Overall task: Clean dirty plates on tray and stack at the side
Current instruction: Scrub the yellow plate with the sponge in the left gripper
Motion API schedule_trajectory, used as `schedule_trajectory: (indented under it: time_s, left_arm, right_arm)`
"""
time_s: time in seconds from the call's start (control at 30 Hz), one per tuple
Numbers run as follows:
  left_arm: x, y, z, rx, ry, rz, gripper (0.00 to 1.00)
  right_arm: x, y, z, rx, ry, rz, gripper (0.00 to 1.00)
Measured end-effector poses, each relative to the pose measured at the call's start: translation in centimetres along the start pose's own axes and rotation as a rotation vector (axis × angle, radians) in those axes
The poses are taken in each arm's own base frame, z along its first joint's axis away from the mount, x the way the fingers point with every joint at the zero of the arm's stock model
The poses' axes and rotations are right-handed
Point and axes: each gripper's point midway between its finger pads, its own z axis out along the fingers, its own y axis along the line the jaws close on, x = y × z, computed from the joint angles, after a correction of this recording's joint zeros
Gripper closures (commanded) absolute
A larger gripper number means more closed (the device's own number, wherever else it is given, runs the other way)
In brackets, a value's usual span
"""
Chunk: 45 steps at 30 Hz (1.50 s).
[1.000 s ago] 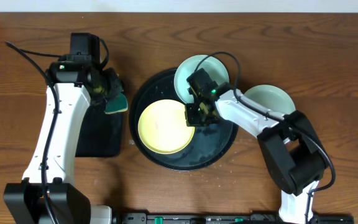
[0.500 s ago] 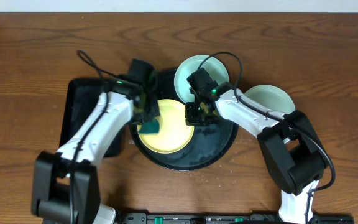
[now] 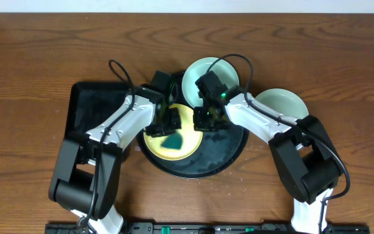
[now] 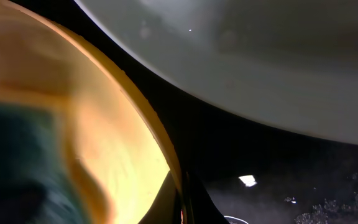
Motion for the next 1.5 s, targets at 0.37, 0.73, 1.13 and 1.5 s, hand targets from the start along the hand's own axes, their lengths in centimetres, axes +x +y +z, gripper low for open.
schedule_trajectory:
  time_s: [0.37, 0.73, 1.13, 1.5]
  left_arm:
    - [-1.9, 1.0, 0.1, -0.056, -0.085, -0.082, 0.93]
    - [-1.8, 6.4, -1.7, -0.317, -0.133, -0.264, 0.92]
    - [-0.5, 1.0, -0.4, -0.012, 0.005, 0.007, 0.92]
    - [-3.5, 3.4, -1.0, -0.204, -0.171, -0.100, 0.93]
  right_arm:
    - [-0.2, 0.3, 0.1, -0.014, -0.005, 0.004, 0.99]
    - [-0.2, 0.4, 0.1, -0.017, -0.004, 0.011, 0.99]
    - [-0.2, 0.3, 0.1, -0.014, -0.001, 0.011, 0.99]
    - [0.0, 0.4, 0.1, -0.017, 0.005, 0.012, 0.99]
